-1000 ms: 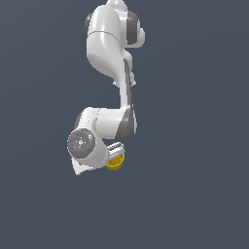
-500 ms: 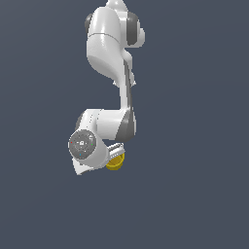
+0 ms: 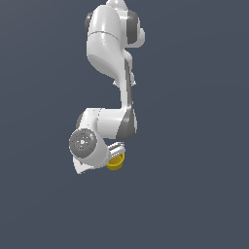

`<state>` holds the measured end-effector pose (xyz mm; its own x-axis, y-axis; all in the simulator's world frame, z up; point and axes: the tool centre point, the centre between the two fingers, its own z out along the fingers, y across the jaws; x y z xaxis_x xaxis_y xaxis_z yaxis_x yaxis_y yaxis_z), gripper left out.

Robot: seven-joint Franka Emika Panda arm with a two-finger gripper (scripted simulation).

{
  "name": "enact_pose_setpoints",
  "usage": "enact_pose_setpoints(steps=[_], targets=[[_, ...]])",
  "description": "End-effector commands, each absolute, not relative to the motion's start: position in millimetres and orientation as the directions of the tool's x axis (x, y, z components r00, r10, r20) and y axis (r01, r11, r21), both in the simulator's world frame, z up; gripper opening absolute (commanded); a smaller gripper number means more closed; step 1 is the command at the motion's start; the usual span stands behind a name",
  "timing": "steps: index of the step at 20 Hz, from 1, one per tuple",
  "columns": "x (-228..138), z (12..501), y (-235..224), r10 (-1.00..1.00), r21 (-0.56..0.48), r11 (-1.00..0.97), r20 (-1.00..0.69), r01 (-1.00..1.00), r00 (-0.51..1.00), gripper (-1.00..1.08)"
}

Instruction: Pick up the object and move it to a goal position.

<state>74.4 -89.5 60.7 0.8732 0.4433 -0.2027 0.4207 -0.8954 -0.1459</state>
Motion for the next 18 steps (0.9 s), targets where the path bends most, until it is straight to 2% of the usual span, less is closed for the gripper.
enact_pose_setpoints(steps=[1, 10, 18], targets=[[74, 67, -86, 0.444, -0.145, -0.895, -0.200, 0.422, 0.873, -1.00], [59, 109, -63, 0.444, -0.145, -0.895, -0.201, 0.422, 0.873, -1.00], [33, 181, -24, 0.445, -0.144, -0.895, -0.201, 0.423, 0.873, -1.00]])
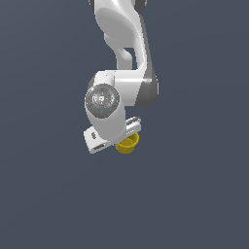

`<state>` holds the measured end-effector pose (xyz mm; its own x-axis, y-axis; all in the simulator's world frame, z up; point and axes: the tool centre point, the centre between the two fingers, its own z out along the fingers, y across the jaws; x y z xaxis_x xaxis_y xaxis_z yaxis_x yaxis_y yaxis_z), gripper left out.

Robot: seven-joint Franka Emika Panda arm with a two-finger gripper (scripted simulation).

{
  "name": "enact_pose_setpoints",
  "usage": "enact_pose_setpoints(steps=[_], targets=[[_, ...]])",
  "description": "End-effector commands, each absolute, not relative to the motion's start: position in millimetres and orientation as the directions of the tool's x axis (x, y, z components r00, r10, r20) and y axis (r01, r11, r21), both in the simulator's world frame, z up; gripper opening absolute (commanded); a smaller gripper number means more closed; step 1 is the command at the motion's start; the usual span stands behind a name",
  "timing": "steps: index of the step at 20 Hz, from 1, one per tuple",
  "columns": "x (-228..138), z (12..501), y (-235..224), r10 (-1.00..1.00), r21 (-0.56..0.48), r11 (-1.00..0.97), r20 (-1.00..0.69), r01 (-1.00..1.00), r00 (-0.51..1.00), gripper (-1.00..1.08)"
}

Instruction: Pick up the object and move it to a goal position.

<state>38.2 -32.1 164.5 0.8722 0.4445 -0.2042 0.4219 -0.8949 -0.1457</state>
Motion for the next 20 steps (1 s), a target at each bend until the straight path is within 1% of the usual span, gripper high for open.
enact_pose_setpoints(steps=[1, 20], targets=[[30, 191, -18, 0.445, -0.143, -0.895, -0.202, 0.423, 0.873, -1.00], [-34, 385, 86, 0.446, -0.143, -0.894, -0.202, 0.425, 0.872, -1.00]])
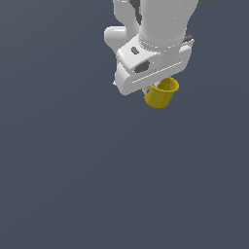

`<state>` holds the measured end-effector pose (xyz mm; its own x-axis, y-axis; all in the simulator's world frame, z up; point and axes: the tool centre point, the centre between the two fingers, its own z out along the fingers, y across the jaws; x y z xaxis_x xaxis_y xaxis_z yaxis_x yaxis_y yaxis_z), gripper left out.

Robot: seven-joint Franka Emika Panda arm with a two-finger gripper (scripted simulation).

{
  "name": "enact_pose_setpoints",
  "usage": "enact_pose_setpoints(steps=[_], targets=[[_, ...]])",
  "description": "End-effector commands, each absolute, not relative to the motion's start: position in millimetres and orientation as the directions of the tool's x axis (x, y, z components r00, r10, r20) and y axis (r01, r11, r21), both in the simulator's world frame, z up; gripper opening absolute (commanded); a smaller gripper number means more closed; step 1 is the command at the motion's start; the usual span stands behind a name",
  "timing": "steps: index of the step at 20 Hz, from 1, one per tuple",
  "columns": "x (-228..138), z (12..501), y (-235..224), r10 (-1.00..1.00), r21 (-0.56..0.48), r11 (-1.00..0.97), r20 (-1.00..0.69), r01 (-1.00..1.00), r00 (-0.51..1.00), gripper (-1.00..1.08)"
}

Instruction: Pick up the object and move it to a goal position.

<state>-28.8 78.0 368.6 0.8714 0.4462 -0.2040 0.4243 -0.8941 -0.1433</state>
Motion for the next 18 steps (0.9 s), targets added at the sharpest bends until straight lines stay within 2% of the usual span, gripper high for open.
enact_pose_setpoints(steps=[1, 10, 18], targets=[[-37, 395, 91, 0.446, -0.143, -0.894, -0.202, 0.425, 0.872, -1.00], [-59, 474, 133, 0.446, -0.144, -0.894, -0.201, 0.424, 0.872, -1.00], [-66, 507, 151, 0.445, -0.145, -0.895, -0.201, 0.422, 0.873, -1.00]])
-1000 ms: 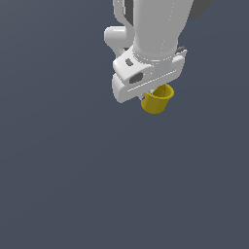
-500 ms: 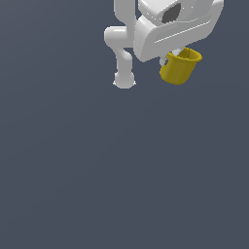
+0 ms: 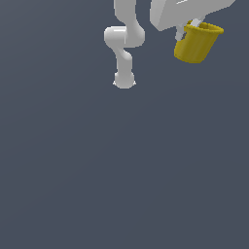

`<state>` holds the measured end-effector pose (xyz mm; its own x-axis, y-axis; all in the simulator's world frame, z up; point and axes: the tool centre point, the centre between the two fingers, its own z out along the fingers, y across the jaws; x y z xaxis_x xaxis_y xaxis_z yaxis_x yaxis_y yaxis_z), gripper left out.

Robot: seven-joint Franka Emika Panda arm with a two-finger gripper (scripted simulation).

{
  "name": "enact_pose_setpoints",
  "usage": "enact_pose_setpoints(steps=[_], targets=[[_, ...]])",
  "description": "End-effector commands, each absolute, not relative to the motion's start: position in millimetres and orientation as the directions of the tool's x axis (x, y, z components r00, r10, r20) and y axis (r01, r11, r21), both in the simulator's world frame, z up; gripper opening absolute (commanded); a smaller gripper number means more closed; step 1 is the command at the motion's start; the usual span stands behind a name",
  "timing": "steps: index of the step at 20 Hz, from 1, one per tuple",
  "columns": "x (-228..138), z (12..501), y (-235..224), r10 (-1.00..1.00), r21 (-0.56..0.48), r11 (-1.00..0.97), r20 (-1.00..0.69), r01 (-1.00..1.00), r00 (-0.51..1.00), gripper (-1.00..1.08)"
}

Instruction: Pick up the object and move it to a goal position.

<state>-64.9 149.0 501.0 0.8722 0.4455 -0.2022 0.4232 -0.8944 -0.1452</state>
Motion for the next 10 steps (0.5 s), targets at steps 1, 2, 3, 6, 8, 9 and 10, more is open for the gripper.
enact_pose_setpoints(steps=[1, 2, 3, 6, 8, 9, 10], targets=[[-66.4, 508.9, 152.5, 0.445, -0.145, -0.895, -0.201, 0.422, 0.873, -1.00], [-66.7, 510.7, 153.5, 0.445, -0.145, -0.895, -0.201, 0.422, 0.873, -1.00], [-66.9, 512.0, 154.4, 0.445, -0.145, -0.895, -0.201, 0.422, 0.873, -1.00], [-66.9, 513.8, 155.6, 0.445, -0.145, -0.895, -0.201, 0.422, 0.873, -1.00], [-66.5, 513.3, 155.4, 0.445, -0.145, -0.895, -0.201, 0.422, 0.873, -1.00], [-66.3, 512.8, 155.1, 0.445, -0.145, -0.895, -0.201, 0.422, 0.873, -1.00], [-66.2, 512.6, 155.0, 0.445, -0.145, -0.895, -0.201, 0.422, 0.873, -1.00]])
